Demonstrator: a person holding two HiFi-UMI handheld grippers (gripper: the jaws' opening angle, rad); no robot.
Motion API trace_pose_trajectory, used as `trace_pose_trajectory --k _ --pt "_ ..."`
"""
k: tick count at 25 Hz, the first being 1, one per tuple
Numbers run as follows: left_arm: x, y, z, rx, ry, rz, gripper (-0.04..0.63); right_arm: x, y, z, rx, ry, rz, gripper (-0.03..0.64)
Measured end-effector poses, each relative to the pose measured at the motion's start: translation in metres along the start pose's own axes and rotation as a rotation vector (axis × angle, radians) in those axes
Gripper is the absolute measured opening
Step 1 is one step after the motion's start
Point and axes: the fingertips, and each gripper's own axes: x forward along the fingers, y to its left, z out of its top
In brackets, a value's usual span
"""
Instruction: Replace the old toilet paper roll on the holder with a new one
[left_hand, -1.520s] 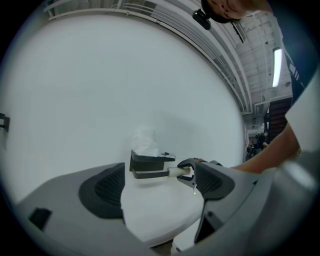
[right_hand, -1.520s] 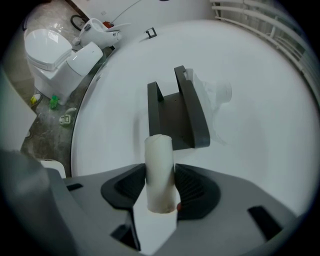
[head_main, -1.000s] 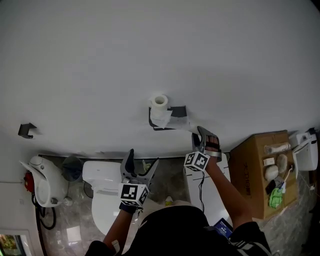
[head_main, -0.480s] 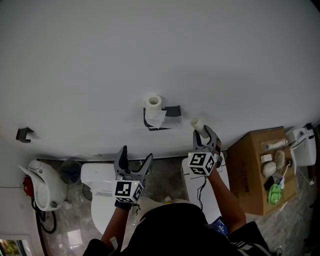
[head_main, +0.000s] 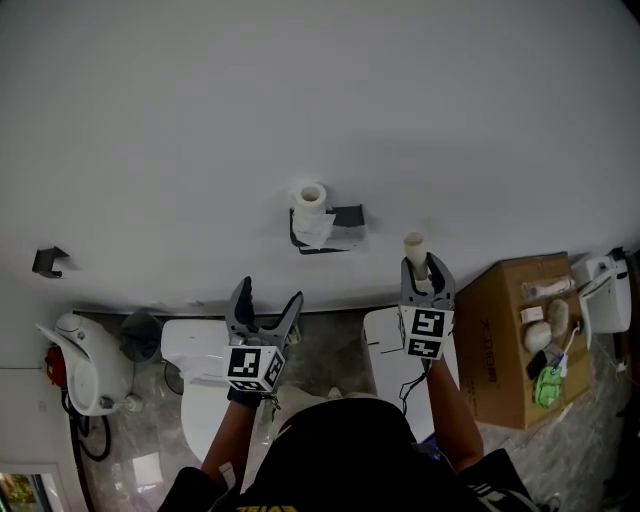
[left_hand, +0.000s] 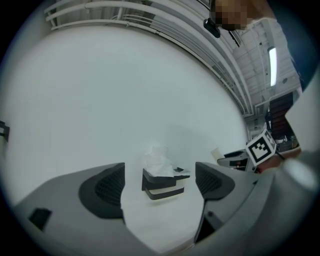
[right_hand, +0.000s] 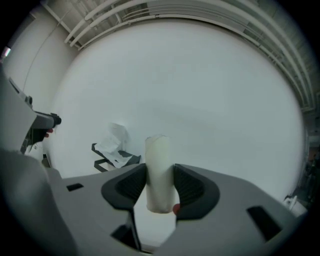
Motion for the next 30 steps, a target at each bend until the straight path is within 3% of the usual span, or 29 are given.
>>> trace_pose_trajectory --k 11,30 --pt "0.011 0.019 0.002 0.000 -0.001 0.038 0.451 -0.032 0.013 0.034 0.087 -0.125 0.110 0.178" --pt "0.079 -0.012 -0.004 0.051 0.014 -0.063 0.453 -0.029 0.019 0.027 0.077 -0.077 0.134 0.178"
